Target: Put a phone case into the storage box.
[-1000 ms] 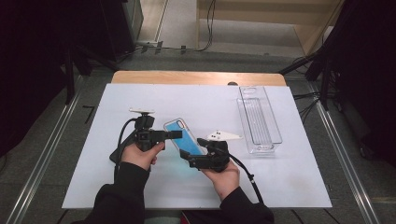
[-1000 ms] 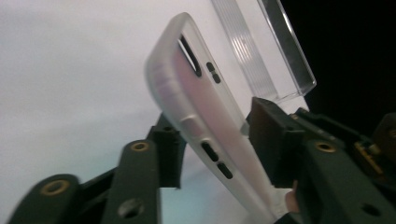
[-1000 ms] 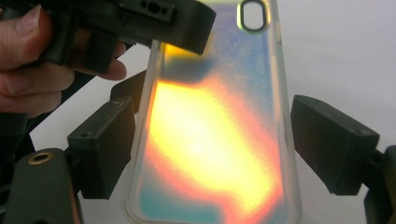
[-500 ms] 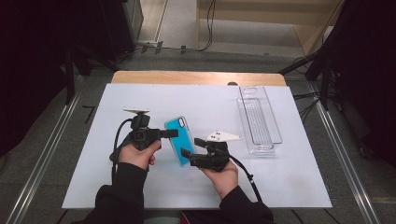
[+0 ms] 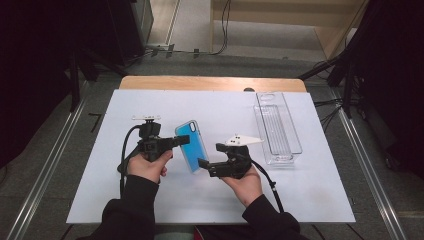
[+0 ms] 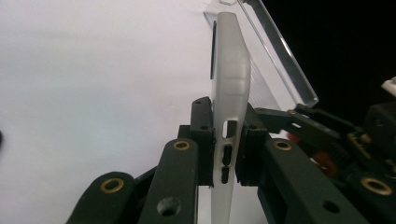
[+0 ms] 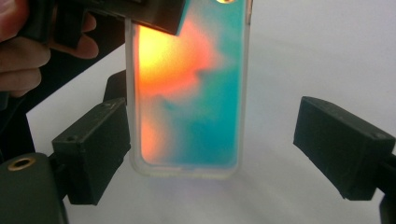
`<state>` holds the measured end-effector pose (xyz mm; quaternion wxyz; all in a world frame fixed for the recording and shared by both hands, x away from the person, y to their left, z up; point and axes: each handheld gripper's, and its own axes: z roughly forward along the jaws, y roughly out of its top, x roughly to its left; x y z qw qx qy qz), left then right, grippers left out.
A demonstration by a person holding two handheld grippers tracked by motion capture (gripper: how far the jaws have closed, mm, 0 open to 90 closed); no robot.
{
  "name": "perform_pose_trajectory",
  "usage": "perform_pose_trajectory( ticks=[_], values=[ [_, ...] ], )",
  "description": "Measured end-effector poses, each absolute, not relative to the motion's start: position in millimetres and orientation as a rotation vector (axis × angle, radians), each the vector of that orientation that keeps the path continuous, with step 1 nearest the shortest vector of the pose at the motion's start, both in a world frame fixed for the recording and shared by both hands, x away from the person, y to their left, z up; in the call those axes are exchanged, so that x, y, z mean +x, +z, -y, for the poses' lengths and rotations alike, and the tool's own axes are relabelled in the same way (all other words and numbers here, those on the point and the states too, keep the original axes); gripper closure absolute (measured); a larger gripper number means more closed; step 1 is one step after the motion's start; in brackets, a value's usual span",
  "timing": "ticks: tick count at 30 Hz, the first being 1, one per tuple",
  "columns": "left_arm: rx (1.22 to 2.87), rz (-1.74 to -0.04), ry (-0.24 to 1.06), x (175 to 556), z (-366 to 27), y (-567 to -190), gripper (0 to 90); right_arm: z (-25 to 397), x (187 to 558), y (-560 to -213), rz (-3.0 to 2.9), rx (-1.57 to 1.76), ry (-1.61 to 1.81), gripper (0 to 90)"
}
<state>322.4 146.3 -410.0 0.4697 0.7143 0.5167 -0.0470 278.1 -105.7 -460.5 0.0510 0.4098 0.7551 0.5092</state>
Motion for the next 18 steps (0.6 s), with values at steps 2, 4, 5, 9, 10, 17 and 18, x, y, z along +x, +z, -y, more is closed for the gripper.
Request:
perform_pose_trajectory(
  ticks=[2, 4, 5, 9, 10, 17, 18],
  values=[
    [1.757, -1.245, -0.065, 320, -145, -409, 81.1, 108, 278, -459, -2.309, 1.227, 1.55, 9.4],
    [1.765, -1.223, -0.008, 318, -142, -409, 81.1, 111, 279, -457, -2.319, 1.204, 1.561, 8.2],
    [1.766, -1.212, 0.009, 317, -141, -408, 81.1, 112, 279, -457, -2.328, 1.197, 1.56, 5.7],
    [1.754, -1.157, 0.08, 313, -136, -409, 81.0, 115, 283, -456, -2.372, 1.186, 1.544, 0.0],
    [1.75, -1.144, 0.098, 312, -135, -409, 81.0, 115, 284, -456, -2.389, 1.185, 1.541, 0.0],
    [1.74, -1.094, 0.12, 308, -131, -412, 81.0, 117, 286, -454, -2.412, 1.145, 1.533, 0.0],
    [1.736, -1.09, 0.113, 308, -131, -413, 81.0, 117, 286, -454, -2.414, 1.147, 1.526, 0.0]
  ],
)
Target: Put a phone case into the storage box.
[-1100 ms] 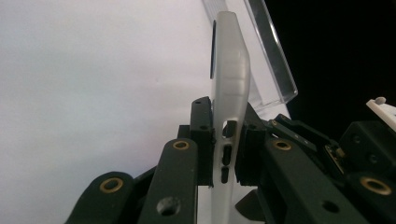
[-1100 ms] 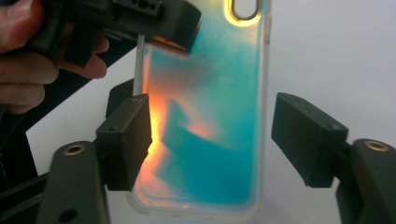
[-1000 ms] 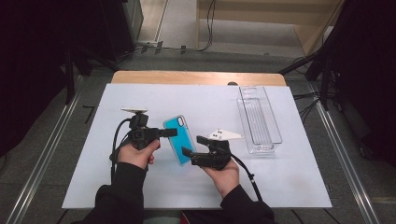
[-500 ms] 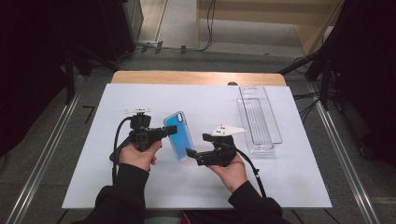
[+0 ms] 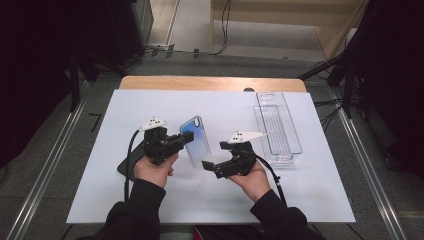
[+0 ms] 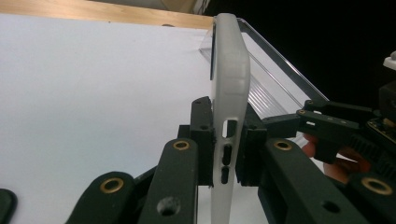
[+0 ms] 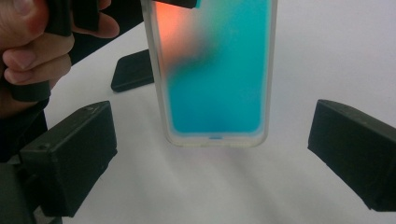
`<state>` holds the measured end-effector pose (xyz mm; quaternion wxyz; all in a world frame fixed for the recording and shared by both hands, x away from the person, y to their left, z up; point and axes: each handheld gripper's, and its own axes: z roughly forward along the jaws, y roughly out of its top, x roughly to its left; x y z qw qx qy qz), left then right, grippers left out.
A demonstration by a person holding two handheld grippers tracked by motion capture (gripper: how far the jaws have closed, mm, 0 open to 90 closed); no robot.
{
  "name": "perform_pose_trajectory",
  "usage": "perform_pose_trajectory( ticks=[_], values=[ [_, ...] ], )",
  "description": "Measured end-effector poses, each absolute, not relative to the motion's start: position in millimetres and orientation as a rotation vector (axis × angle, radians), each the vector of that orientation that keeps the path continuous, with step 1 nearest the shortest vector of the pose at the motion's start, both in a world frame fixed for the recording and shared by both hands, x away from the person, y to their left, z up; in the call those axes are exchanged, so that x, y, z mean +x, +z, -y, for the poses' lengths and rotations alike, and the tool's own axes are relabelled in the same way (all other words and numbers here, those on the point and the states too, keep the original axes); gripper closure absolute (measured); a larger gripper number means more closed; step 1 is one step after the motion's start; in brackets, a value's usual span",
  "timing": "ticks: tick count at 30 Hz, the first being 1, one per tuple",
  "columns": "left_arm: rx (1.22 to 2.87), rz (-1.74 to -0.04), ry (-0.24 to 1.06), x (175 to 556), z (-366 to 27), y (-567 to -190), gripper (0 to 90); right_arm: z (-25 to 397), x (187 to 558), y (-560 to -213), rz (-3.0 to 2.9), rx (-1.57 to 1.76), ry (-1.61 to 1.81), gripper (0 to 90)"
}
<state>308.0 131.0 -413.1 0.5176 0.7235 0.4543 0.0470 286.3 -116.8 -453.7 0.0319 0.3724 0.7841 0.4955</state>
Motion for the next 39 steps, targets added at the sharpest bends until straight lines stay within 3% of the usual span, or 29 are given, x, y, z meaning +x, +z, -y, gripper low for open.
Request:
perform_pose_trajectory(
  ticks=[27, 31, 37, 39],
  values=[
    [1.812, -1.046, 0.012, 291, -107, -420, 80.7, 96, 287, -453, -2.385, 1.155, 1.427, 0.4],
    [1.819, -1.038, 0.0, 288, -103, -420, 80.7, 98, 286, -451, -2.368, 1.143, 1.446, 12.2],
    [1.819, -1.033, -0.013, 288, -103, -420, 80.5, 101, 286, -448, -2.369, 1.119, 1.453, 15.6],
    [1.809, -1.023, -0.018, 289, -104, -419, 75.3, 100, 285, -447, -2.367, 1.122, 1.431, 15.8]
  ],
)
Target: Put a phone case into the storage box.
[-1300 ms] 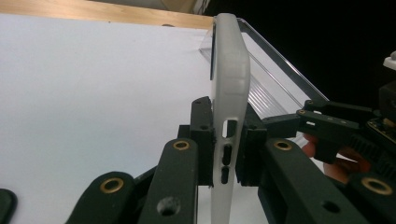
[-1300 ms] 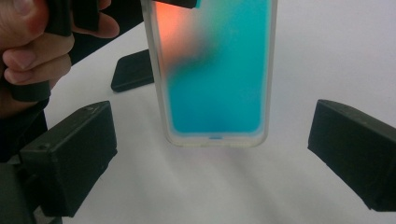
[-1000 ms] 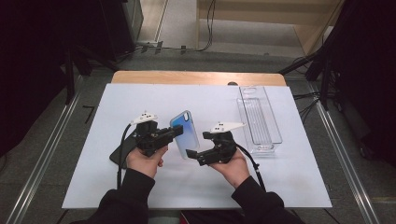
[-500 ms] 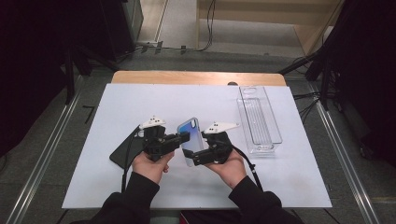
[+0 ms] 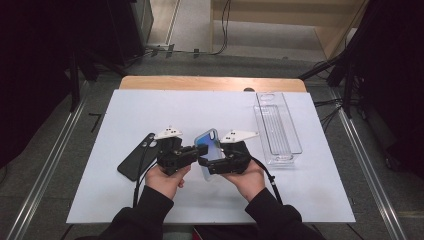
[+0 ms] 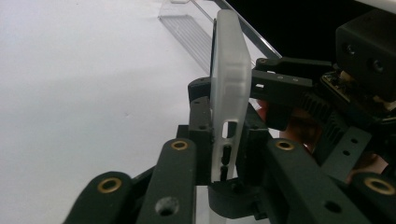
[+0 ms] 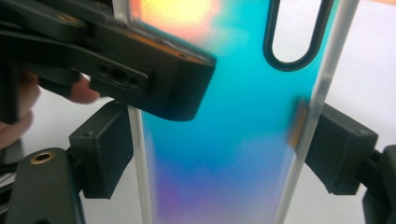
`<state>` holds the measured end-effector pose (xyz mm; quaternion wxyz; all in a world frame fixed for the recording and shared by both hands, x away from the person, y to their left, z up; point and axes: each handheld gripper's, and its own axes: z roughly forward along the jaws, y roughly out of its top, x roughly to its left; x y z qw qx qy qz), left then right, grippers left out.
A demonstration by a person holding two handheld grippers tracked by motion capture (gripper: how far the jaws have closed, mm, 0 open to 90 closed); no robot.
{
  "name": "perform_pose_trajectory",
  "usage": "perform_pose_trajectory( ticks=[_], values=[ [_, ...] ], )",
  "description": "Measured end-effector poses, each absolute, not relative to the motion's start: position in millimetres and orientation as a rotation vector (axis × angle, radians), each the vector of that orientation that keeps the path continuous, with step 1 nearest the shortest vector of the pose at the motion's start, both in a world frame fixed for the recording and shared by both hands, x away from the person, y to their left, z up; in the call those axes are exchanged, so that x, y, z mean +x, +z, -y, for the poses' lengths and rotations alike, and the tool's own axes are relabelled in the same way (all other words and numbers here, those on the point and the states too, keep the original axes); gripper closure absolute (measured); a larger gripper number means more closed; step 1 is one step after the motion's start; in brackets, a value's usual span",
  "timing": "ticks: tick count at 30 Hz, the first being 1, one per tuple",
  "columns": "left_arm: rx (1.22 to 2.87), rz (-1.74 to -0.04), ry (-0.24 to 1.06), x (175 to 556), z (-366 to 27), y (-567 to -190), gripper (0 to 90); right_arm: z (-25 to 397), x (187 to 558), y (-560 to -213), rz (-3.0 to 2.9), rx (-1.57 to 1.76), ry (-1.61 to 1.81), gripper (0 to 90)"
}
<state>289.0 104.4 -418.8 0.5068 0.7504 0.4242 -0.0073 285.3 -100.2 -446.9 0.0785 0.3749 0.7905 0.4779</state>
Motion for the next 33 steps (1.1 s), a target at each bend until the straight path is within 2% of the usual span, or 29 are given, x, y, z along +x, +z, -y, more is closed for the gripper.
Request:
perform_pose_trajectory(
  ticks=[1, 2, 9, 14, 17, 23, 27, 33],
  values=[
    [1.806, -1.018, -0.011, 289, -105, -418, 66.1, 100, 285, -447, -2.365, 1.118, 1.422, 15.9],
    [1.805, -1.021, -0.003, 289, -106, -417, 61.9, 100, 285, -447, -2.365, 1.117, 1.422, 15.9],
    [1.843, -1.03, -0.042, 290, -111, -412, 43.6, 107, 291, -450, -2.381, 1.137, 1.398, 15.9],
    [1.853, -0.986, -0.012, 289, -119, -406, 40.4, 113, 295, -451, -2.393, 1.138, 1.402, 15.9],
    [1.875, -0.968, -0.092, 293, -126, -405, 38.1, 117, 297, -452, -2.422, 1.133, 1.409, 15.8],
    [1.938, -0.927, -0.175, 297, -132, -409, 34.5, 122, 298, -448, -2.458, 1.087, 1.417, 15.9],
    [1.995, -0.879, -0.208, 297, -135, -411, 30.6, 127, 300, -446, -2.487, 1.078, 1.436, 15.8],
    [2.069, -0.808, -0.225, 295, -138, -416, 30.6, 133, 301, -441, -2.501, 1.057, 1.455, 15.8]
  ],
)
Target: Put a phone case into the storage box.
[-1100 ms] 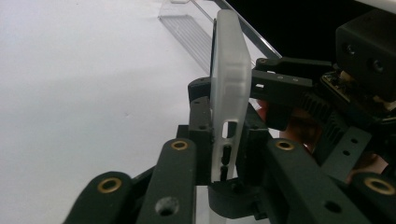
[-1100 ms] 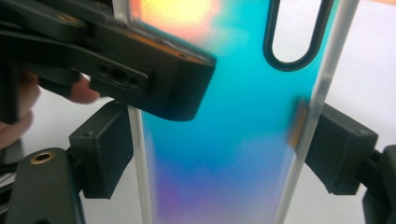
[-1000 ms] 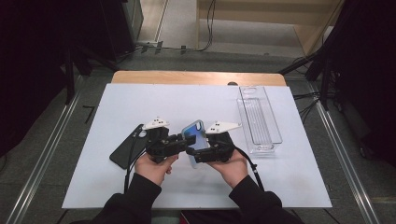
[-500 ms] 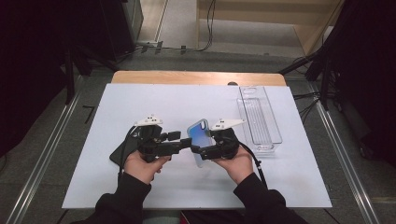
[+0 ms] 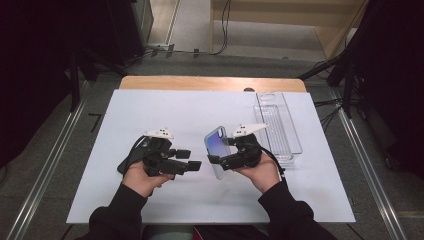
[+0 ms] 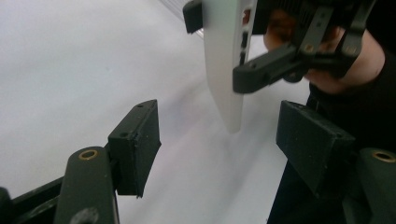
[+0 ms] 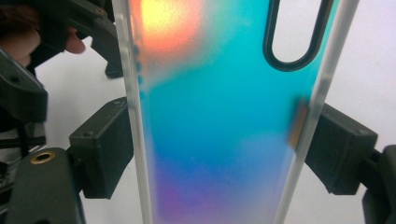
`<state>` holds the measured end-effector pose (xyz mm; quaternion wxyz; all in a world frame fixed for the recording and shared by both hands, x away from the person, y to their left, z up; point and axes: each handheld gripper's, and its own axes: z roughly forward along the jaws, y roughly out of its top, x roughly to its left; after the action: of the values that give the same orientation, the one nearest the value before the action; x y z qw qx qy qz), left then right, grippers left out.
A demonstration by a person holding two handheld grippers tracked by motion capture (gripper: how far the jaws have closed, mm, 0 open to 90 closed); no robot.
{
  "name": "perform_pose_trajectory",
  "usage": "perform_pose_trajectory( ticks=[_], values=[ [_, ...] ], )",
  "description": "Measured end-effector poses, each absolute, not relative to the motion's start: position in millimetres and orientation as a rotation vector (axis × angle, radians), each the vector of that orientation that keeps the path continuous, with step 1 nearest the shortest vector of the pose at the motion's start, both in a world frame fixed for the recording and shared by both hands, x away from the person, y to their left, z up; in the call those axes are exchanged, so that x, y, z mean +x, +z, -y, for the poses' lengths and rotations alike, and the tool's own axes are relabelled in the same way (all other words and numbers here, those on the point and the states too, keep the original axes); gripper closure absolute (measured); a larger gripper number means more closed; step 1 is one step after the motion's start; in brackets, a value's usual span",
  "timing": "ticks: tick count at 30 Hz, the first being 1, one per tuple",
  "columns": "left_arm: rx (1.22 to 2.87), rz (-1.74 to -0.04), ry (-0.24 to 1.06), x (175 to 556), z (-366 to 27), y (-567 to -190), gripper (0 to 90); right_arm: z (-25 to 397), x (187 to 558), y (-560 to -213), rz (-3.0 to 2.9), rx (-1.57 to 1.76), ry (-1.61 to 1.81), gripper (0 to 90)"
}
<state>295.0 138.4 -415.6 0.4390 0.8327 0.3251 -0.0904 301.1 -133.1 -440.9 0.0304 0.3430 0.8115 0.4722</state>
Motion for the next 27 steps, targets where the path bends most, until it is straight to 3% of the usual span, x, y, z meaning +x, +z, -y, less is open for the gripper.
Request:
perform_pose_trajectory(
  ticks=[14, 27],
  values=[
    [2.193, -0.665, -0.164, 287, -152, -436, 30.1, 151, 306, -429, -2.55, 1.053, 1.47, 15.8],
    [2.19, -0.691, -0.186, 282, -166, -447, 30.1, 168, 307, -417, -2.583, 1.015, 1.45, 15.8]
  ],
)
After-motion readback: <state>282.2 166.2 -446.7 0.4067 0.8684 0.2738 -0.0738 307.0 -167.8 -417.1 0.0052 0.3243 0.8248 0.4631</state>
